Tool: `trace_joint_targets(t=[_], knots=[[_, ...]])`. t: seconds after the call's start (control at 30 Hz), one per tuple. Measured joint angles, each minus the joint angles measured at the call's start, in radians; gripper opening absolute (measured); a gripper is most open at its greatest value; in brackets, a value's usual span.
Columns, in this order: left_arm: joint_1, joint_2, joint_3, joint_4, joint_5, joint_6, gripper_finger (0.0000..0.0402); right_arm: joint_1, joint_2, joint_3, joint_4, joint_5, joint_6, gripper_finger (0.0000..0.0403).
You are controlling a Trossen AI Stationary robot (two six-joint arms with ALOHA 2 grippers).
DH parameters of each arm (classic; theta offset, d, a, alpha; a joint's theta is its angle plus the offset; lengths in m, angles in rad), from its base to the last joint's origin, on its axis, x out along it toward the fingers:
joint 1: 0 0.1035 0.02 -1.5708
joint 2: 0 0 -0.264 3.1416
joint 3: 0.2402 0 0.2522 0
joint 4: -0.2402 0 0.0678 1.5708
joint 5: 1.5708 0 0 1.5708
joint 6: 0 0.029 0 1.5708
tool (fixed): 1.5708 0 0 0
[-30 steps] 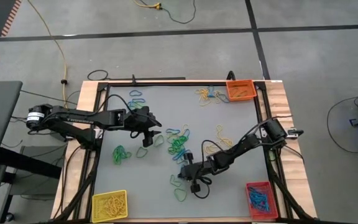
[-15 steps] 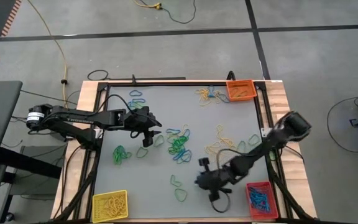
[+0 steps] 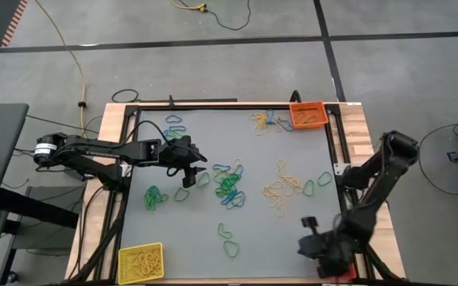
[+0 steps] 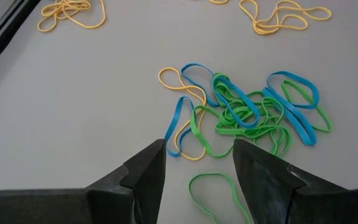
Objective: Sort rubber bands into baskets
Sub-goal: Put the blue rubber band into the red bin, then put the green rubber band into the orange bin
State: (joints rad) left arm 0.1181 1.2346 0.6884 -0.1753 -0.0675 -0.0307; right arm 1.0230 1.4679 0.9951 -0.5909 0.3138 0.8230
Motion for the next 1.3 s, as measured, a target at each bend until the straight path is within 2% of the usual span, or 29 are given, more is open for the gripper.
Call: trace_joint_targets(t=[0.2, 0.4, 0.57, 0.73, 0.87, 1.17, 1.3], knots=[[0.0, 0.0, 0.0, 0.0, 0.0, 0.0, 0.0178, 0.144, 0.001, 0.0, -0.097, 0.0, 0.303, 0.0023], [0.0, 0.0, 0.0, 0.0, 0.0, 0.0, 0.0178, 0.239, 0.026, -0.001, -0.152, -0.002, 0.535, 0.0027], [0.0, 0.0, 0.0, 0.0, 0.0, 0.0, 0.0178, 0.283, 0.026, -0.005, -0.157, -0.001, 0.667, 0.0038], [0.0, 0.0, 0.0, 0.0, 0.0, 0.0, 0.0178, 0.294, 0.026, -0.005, -0.171, 0.0, 0.723, 0.0048], [0.0, 0.0, 0.0, 0.0, 0.0, 0.0, 0.0178, 0.29, 0.026, -0.005, -0.188, 0.0, 0.733, 0.0079], [0.0, 0.0, 0.0, 0.0, 0.0, 0.0, 0.0178, 0.29, 0.026, -0.005, -0.22, 0.0, 0.775, 0.0198], [0.0, 0.0, 0.0, 0.0, 0.0, 0.0, 0.0178, 0.29, 0.026, -0.005, -0.221, 0.0, 0.775, 0.0229]])
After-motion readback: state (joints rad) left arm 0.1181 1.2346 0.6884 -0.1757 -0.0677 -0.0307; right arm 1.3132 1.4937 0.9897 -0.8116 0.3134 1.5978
